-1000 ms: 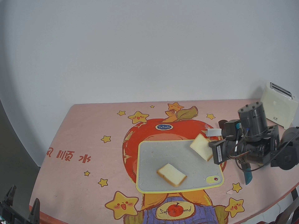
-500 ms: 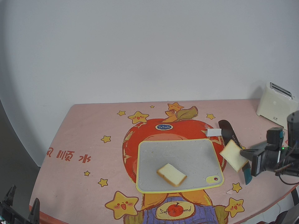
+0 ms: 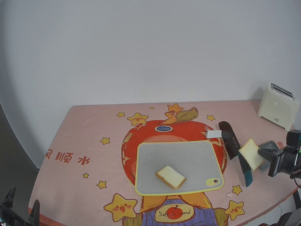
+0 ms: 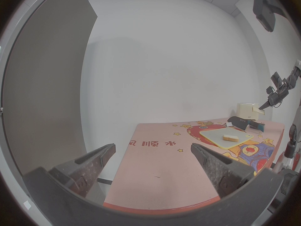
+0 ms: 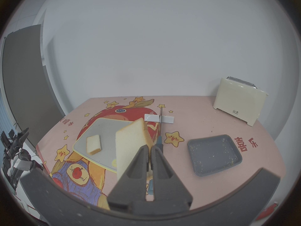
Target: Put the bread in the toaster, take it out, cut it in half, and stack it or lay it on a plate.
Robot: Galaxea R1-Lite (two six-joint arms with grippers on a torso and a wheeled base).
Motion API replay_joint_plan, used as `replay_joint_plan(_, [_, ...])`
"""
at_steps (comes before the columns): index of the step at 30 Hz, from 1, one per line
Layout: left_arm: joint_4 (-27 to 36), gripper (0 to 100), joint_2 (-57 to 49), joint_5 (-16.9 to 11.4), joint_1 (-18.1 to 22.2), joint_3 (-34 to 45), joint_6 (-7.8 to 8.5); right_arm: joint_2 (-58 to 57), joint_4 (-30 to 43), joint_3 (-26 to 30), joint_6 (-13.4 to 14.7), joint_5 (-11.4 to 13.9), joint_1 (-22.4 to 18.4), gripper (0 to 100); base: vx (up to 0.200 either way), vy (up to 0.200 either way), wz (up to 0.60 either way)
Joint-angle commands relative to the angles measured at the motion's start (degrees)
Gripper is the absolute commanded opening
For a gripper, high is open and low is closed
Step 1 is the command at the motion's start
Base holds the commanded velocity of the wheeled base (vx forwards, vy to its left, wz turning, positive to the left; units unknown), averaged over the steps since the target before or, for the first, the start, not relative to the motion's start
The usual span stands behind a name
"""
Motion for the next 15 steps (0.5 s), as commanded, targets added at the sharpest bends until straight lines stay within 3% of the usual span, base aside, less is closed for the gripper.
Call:
replay_joint_plan(1, [0.00, 100, -0.57, 0.02, 0.00, 0.92, -0.01, -0.25, 0.00, 0.19, 0.01, -0.04, -0.06, 0, 0.000, 0.000, 0.00])
replay_joint_plan(4, [0.00, 100, -0.57, 0.02, 0.00, 0.92, -0.01, -0.16, 0.00, 0.28, 0.01, -0.04, 0.12, 0, 0.000, -0.200, 0.00])
replay_joint_plan(10, [0.00, 100, -0.57, 0.11, 0.00, 0.92, 0.08, -0.25, 0.00, 0.19, 0.01, -0.04, -0.06, 0, 0.000, 0.000, 0.00])
replay_joint_plan(15, [-0.09, 100, -0.57, 1.43, 0.00, 0.92, 0.08, -0.16, 0.00, 0.19, 0.01, -0.04, -0.14, 0, 0.000, -0.200, 0.00])
